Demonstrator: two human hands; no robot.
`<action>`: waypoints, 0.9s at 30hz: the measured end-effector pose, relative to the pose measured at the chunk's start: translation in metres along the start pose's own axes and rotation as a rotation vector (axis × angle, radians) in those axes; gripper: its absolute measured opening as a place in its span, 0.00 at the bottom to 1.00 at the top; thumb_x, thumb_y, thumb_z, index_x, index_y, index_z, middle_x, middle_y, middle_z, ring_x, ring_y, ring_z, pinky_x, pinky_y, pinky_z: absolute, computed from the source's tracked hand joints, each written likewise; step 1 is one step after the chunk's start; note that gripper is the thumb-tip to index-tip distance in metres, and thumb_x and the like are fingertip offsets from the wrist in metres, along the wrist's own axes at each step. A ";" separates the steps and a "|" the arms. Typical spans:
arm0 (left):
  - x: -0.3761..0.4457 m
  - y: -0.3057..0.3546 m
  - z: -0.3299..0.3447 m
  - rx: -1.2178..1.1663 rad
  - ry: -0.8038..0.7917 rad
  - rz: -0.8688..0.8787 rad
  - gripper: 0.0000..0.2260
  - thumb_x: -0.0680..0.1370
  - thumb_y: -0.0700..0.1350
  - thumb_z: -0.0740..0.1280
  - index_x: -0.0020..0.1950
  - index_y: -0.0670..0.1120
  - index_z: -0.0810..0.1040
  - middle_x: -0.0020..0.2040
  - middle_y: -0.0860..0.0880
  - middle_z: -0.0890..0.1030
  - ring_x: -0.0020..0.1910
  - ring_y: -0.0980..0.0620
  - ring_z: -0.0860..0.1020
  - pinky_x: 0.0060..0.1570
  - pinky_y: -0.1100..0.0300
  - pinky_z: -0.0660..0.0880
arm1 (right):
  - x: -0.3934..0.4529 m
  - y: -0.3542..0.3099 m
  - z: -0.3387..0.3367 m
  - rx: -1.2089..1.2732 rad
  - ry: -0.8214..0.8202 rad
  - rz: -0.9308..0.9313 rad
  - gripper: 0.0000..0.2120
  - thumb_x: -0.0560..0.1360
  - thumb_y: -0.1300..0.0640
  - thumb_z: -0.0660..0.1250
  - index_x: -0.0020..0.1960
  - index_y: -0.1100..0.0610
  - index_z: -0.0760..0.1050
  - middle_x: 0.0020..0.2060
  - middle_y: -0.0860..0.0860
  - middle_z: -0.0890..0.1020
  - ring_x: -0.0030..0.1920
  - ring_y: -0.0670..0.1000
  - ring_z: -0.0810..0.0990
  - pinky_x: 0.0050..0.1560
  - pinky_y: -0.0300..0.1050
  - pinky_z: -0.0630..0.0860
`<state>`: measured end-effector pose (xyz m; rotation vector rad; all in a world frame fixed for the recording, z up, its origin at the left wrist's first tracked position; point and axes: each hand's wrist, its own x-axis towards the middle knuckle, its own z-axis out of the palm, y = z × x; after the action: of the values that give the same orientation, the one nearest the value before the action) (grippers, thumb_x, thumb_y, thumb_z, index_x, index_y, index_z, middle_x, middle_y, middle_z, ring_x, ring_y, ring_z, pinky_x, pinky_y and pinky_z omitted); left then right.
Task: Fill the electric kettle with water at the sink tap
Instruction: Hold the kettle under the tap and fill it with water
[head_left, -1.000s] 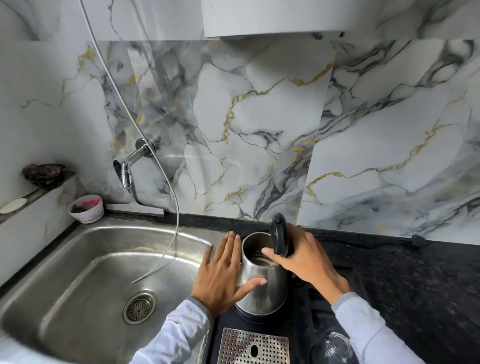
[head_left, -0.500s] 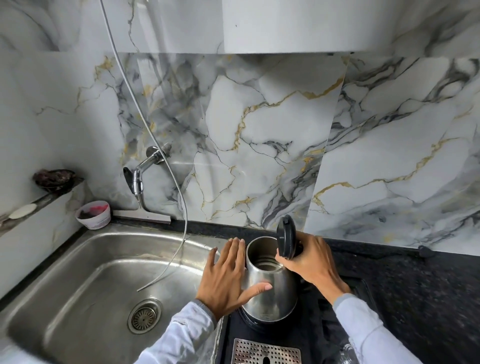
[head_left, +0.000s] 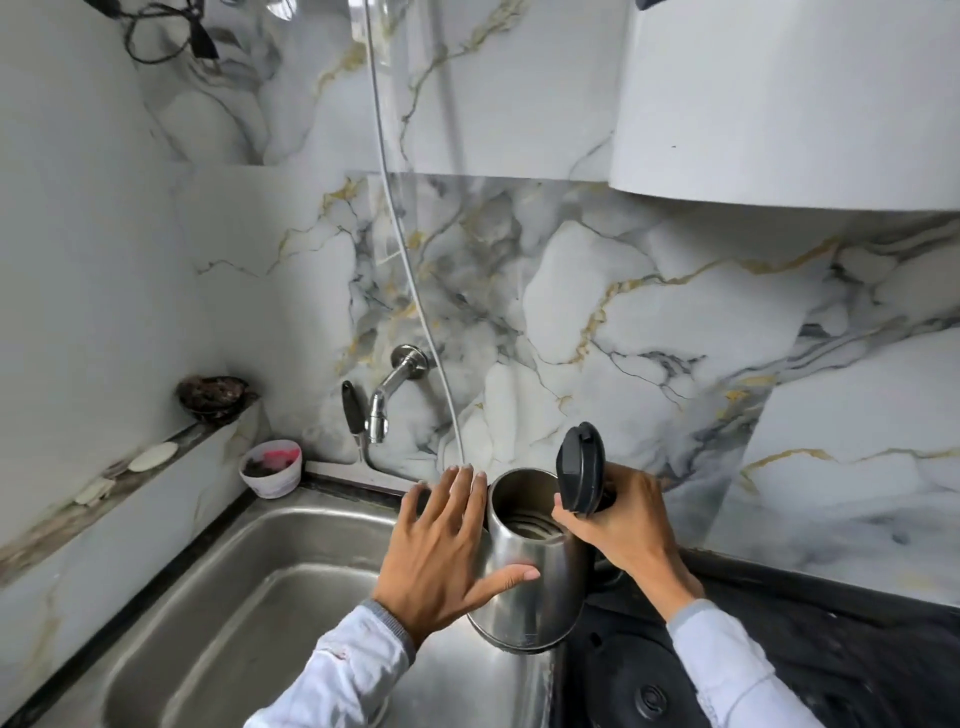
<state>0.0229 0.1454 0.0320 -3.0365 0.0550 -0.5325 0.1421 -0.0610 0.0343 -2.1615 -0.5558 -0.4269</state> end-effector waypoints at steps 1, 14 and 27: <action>0.001 -0.015 0.002 0.007 -0.006 -0.013 0.50 0.72 0.79 0.50 0.74 0.39 0.68 0.74 0.40 0.73 0.74 0.42 0.70 0.68 0.39 0.72 | 0.007 -0.005 0.016 0.000 -0.002 0.001 0.18 0.59 0.39 0.73 0.30 0.53 0.76 0.24 0.45 0.81 0.28 0.45 0.82 0.31 0.46 0.79; 0.029 -0.170 0.064 -0.049 -0.004 -0.095 0.41 0.77 0.73 0.43 0.68 0.43 0.76 0.61 0.43 0.84 0.61 0.43 0.80 0.57 0.46 0.78 | 0.044 -0.029 0.181 -0.043 -0.060 0.104 0.24 0.57 0.36 0.72 0.36 0.57 0.81 0.31 0.51 0.87 0.36 0.55 0.86 0.37 0.52 0.82; 0.102 -0.182 0.074 -0.162 -0.046 -0.521 0.22 0.75 0.63 0.69 0.37 0.43 0.79 0.34 0.39 0.84 0.35 0.35 0.83 0.32 0.54 0.65 | 0.062 -0.043 0.238 -0.038 -0.047 0.105 0.20 0.58 0.36 0.72 0.35 0.53 0.78 0.31 0.48 0.86 0.34 0.51 0.85 0.33 0.45 0.77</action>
<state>0.1485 0.3258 0.0082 -3.2080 -0.7458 -0.5022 0.1971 0.1682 -0.0483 -2.2308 -0.4605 -0.3326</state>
